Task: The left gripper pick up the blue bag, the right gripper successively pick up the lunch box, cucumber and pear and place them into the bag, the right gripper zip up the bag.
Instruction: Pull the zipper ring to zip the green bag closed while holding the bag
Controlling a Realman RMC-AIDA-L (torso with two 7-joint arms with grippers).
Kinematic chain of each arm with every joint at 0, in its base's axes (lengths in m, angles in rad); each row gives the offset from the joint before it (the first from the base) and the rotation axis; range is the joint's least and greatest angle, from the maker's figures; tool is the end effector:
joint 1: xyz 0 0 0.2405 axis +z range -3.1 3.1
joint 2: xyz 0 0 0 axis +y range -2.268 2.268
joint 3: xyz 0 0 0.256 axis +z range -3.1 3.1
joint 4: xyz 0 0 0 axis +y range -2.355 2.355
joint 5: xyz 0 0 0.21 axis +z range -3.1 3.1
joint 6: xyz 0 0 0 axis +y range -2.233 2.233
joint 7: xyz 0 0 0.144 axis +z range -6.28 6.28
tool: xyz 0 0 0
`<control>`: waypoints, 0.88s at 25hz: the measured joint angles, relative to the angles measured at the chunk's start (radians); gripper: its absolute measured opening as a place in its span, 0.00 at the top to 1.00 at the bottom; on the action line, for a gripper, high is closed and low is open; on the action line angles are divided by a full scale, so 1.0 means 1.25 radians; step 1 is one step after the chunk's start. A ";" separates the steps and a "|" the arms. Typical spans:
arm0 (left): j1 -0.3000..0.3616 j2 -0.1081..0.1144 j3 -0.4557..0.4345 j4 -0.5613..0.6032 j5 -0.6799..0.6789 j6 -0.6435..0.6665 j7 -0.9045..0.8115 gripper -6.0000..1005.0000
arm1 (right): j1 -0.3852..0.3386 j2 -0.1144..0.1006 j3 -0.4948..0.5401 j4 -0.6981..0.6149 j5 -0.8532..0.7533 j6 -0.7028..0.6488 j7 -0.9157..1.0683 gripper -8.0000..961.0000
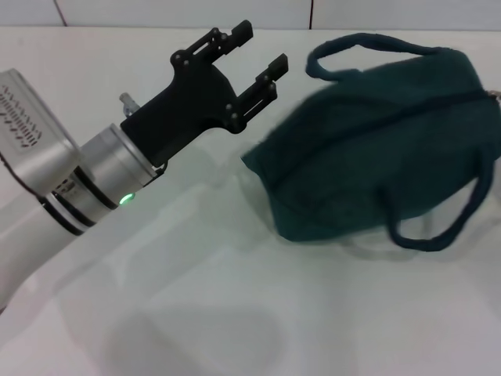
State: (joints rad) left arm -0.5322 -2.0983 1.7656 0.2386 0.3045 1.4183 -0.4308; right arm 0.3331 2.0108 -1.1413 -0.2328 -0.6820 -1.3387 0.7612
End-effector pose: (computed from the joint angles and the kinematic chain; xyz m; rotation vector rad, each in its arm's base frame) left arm -0.2119 0.3278 -0.0530 -2.1534 -0.1135 -1.1588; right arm 0.3343 0.3104 0.0297 -1.8177 0.6308 1.0069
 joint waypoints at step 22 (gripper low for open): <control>-0.032 0.075 -0.087 0.305 0.419 -0.108 -0.532 0.44 | 0.030 0.000 -0.011 -0.007 0.001 0.006 0.014 0.42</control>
State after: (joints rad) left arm -0.5717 -2.0049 1.6564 0.6199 0.8279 1.2829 -1.0961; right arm 0.3705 2.0108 -1.1545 -0.2420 -0.6808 -1.3311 0.7793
